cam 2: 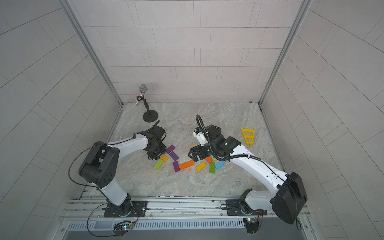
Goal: Assemble the letter t with building blocks
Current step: Pick up the building block from the center of the board, then place the building block at the center of the board.
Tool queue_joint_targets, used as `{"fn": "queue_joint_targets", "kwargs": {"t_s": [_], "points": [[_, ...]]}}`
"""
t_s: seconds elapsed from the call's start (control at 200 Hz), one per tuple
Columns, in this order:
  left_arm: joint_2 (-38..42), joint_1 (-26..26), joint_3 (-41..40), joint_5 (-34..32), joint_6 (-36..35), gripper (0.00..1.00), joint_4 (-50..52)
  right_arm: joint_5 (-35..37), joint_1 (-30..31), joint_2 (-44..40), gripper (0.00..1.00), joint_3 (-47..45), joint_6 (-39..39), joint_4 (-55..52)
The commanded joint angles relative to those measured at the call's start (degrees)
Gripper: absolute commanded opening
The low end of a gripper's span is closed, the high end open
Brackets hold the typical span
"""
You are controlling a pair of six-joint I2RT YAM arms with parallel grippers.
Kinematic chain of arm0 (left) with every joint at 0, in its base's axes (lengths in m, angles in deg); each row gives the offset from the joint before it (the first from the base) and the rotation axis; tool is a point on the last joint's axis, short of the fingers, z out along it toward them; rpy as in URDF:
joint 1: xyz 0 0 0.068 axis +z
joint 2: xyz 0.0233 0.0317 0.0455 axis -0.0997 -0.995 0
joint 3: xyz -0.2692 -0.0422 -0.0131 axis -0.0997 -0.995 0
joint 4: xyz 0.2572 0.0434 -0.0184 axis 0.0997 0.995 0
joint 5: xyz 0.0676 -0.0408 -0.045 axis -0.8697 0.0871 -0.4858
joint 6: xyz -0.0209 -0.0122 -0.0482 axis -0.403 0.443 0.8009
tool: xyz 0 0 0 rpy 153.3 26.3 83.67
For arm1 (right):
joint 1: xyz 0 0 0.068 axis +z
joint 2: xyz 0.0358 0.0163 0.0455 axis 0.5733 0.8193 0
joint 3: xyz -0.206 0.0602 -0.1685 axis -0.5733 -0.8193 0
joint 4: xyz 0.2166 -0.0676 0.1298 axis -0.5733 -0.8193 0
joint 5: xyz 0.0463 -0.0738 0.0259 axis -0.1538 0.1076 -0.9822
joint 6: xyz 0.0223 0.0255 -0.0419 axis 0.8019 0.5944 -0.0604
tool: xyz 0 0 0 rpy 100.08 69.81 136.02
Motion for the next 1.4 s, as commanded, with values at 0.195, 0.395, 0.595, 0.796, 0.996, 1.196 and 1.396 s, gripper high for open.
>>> {"fn": "queue_joint_targets", "kwargs": {"t_s": [0.195, 0.395, 0.595, 0.796, 0.996, 1.196, 1.396], "points": [[-1.5, -0.5, 4.0, -0.5, -4.1, 0.15, 2.2, -0.6, -0.6, 0.3, 1.00, -0.2, -1.2, -0.1], [-0.5, -0.5, 10.8, -2.1, -12.7, 0.09, 9.8, -2.4, -2.3, 1.0, 1.00, 1.1, -0.5, -0.1], [-1.2, -0.3, 18.4, -3.7, -23.2, 0.07, 18.6, -6.2, -6.0, 1.7, 1.00, 3.5, 0.3, -0.5], [-5.2, -0.2, 28.3, -7.1, -36.1, 0.05, 25.3, -9.7, -8.2, 2.8, 1.00, 5.1, 0.8, -0.9], [-12.1, -0.1, 40.1, -12.8, -47.2, 0.05, 30.8, -11.2, -8.4, 4.4, 1.00, 7.3, 1.5, -0.4], [-19.4, 0.4, 49.1, -14.8, -51.4, 0.05, 34.0, -11.1, -8.5, 5.7, 1.00, 7.6, 2.0, 0.6], [-24.1, 1.1, 53.1, -11.1, -51.0, 0.05, 31.7, -10.8, -8.5, 6.9, 1.00, 7.3, 3.1, 1.8]]}}
